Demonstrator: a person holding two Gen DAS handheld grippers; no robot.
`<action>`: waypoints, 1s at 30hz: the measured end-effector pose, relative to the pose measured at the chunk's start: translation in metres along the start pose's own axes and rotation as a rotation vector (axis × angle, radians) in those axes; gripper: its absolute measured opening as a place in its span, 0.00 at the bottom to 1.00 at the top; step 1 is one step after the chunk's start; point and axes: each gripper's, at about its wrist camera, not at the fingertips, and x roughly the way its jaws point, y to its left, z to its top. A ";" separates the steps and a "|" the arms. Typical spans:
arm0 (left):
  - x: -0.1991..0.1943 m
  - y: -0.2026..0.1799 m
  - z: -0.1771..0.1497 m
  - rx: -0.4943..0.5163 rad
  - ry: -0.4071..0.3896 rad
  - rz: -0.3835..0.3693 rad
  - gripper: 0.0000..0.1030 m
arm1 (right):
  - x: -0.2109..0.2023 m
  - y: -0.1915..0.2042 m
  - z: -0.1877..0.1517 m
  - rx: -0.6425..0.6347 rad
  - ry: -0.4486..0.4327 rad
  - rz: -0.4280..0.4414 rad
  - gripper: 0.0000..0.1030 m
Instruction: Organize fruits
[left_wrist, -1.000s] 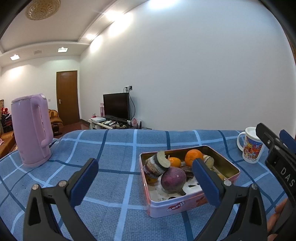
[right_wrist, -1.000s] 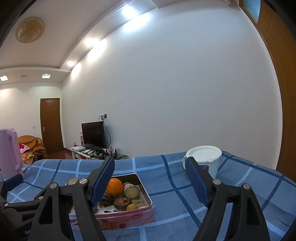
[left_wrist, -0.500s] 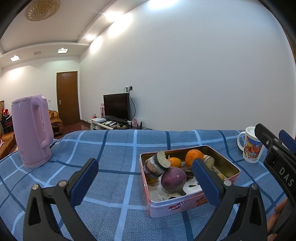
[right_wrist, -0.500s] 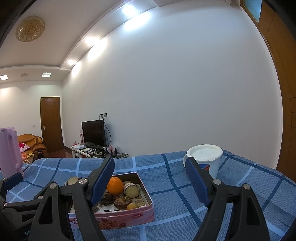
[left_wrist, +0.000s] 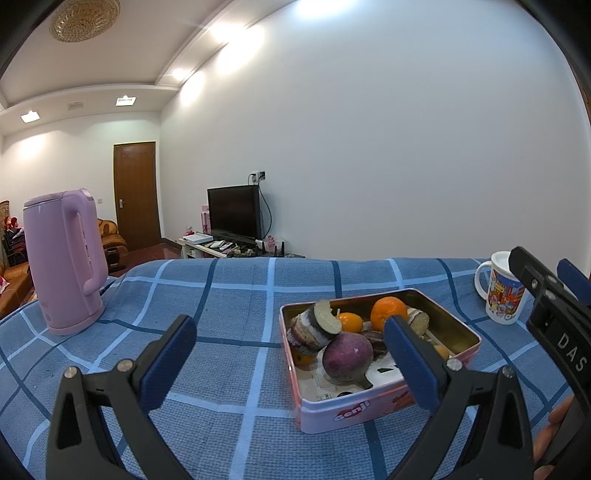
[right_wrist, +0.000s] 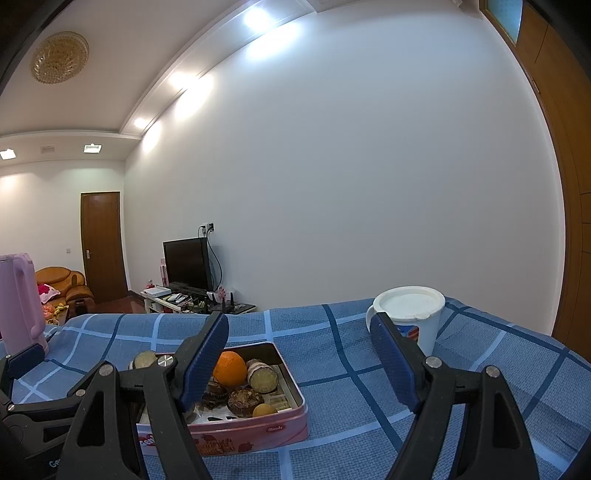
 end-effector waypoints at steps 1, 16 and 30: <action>0.000 0.000 0.000 0.000 0.000 0.000 1.00 | 0.000 0.000 0.000 0.000 0.000 0.000 0.78; -0.001 0.001 -0.001 -0.002 0.002 0.009 1.00 | -0.001 0.000 0.000 0.002 0.002 -0.003 0.78; 0.001 0.003 -0.001 -0.008 0.012 0.022 1.00 | 0.001 0.000 -0.001 0.002 0.007 -0.005 0.78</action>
